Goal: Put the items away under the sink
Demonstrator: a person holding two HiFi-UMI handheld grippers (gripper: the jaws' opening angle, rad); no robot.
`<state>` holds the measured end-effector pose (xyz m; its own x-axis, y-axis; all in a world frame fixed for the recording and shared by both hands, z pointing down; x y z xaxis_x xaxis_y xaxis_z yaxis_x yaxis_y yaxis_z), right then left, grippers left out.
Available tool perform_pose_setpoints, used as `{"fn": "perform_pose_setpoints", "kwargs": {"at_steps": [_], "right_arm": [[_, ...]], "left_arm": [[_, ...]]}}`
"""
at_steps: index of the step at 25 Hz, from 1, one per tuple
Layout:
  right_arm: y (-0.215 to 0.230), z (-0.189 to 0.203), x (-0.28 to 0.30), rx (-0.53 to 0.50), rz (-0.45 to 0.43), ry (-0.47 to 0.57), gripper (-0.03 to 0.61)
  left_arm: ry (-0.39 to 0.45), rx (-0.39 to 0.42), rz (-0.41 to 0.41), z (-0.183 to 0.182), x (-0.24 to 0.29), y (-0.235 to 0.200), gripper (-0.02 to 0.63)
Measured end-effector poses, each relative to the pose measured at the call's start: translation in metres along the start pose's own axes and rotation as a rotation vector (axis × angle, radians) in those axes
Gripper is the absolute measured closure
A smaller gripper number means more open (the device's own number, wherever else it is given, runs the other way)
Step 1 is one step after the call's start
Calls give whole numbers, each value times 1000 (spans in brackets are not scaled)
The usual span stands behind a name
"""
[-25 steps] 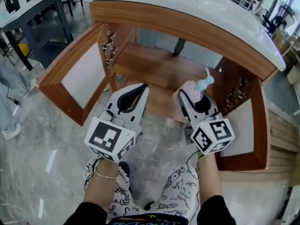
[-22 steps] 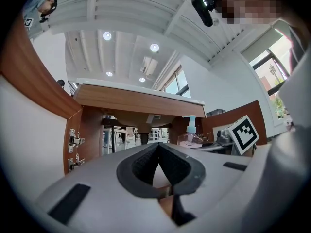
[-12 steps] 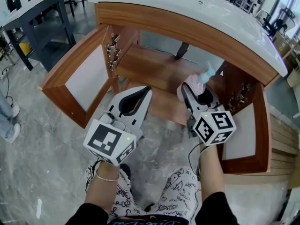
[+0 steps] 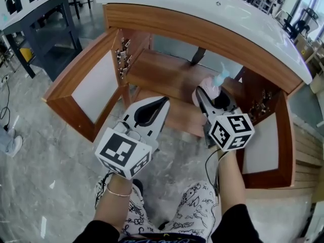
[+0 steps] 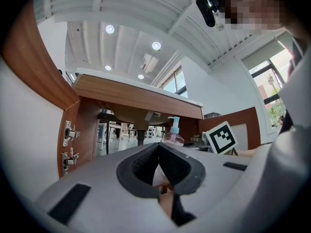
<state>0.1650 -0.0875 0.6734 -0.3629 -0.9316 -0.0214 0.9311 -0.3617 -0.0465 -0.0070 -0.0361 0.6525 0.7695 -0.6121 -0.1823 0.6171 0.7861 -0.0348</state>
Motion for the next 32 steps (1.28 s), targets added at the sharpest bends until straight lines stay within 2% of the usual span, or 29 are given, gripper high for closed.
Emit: {"fn": "perform_pose_setpoints", "kwargs": {"at_steps": [8,17,32], "right_arm": [[6,0,7,18,5,-5,367],[18,5,21,33,22,-18,367],[30,19,39,11,40,-73,367]], "left_arm": [[-1,-26,9,4,6,0,606],[-8,-10,-5,2,2,-5,606],[-5,-41,24,6,10,-7,606]]}}
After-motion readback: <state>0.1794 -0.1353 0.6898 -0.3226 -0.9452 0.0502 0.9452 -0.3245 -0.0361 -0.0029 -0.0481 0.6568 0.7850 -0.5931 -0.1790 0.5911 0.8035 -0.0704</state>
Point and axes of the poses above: the fingertips, and each gripper's own axes: x forward along the fingers, y to its right, z out of its underside, the point moved 4 cm from there along -x, backward along the fingers, and after that the axes turned 4 degrees about y, right-handed, at the moved point
